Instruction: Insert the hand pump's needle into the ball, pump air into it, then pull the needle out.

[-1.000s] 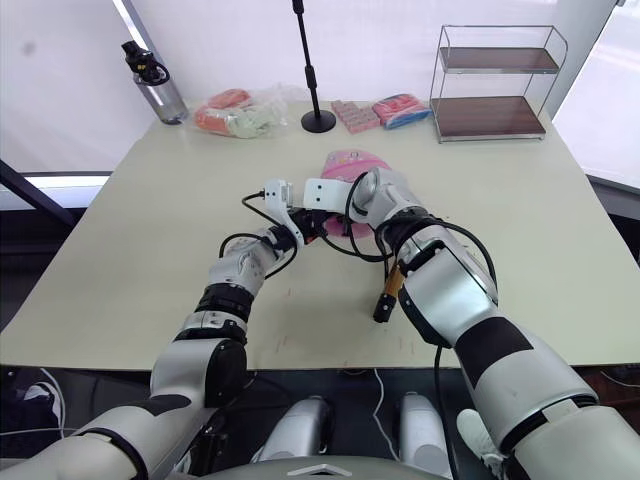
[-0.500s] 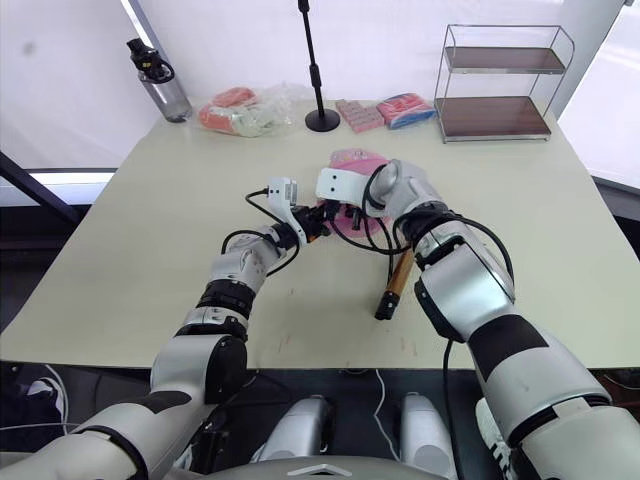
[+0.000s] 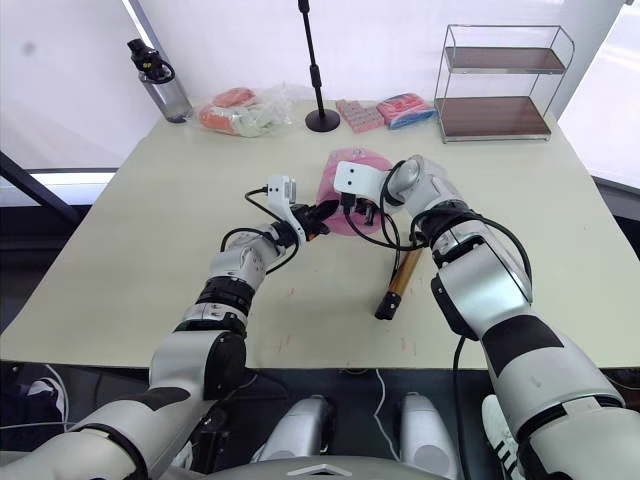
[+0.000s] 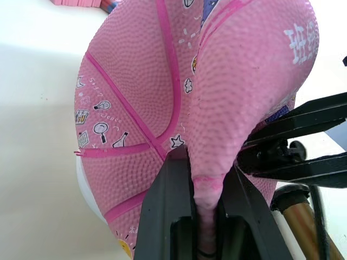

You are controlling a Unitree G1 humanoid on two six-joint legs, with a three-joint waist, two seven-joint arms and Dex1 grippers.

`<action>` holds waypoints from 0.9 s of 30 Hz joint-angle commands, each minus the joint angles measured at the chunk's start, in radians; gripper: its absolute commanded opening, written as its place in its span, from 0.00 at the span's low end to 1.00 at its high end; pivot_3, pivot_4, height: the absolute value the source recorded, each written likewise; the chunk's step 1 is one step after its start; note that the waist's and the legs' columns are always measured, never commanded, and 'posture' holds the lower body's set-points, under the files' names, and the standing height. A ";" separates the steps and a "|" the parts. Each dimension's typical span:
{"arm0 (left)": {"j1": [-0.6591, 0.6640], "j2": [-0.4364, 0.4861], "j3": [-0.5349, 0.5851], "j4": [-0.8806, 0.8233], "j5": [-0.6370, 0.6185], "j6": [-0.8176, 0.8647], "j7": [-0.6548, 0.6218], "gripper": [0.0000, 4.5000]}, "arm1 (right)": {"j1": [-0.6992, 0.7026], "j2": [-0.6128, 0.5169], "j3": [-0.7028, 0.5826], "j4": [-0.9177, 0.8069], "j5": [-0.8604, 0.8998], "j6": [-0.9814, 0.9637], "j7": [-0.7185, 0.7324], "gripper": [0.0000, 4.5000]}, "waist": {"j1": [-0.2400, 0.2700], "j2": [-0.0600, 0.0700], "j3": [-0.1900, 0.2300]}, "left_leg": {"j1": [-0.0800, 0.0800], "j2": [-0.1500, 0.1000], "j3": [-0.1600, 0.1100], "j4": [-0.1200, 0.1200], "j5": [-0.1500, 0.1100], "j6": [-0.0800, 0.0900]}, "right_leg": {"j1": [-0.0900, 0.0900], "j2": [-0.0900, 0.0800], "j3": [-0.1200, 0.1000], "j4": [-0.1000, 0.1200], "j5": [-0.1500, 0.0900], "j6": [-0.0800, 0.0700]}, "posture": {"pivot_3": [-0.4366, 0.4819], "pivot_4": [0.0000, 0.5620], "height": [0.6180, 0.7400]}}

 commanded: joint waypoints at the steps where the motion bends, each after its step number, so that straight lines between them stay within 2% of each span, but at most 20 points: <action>1: 0.042 -0.012 -0.054 0.067 0.037 0.040 -0.029 0.00 | 0.029 -0.050 0.023 0.031 -0.039 0.027 -0.030 0.09 | -0.002 0.000 0.000 | 0.000 0.000 0.000 0.000 0.000 0.000 | 0.000 0.000 0.000 0.000 0.000 0.000 | 0.48 0.27 0.93; 17: 0.052 -0.010 -0.053 0.054 0.034 0.049 -0.024 0.00 | 0.046 -0.009 0.068 0.042 -0.066 0.058 0.003 0.09 | -0.005 0.000 0.000 | 0.002 0.000 0.000 0.000 0.000 0.000 | 0.001 0.000 0.000 0.001 0.000 0.000 | 0.48 0.27 0.93; 27: 0.056 -0.014 -0.052 0.047 0.032 0.050 -0.020 0.00 | 0.048 0.022 0.091 0.058 -0.094 0.083 -0.030 0.09 | -0.007 0.000 -0.002 | 0.003 0.000 0.000 0.000 0.000 0.000 | 0.002 0.000 0.001 0.001 0.000 0.000 | 0.48 0.27 0.93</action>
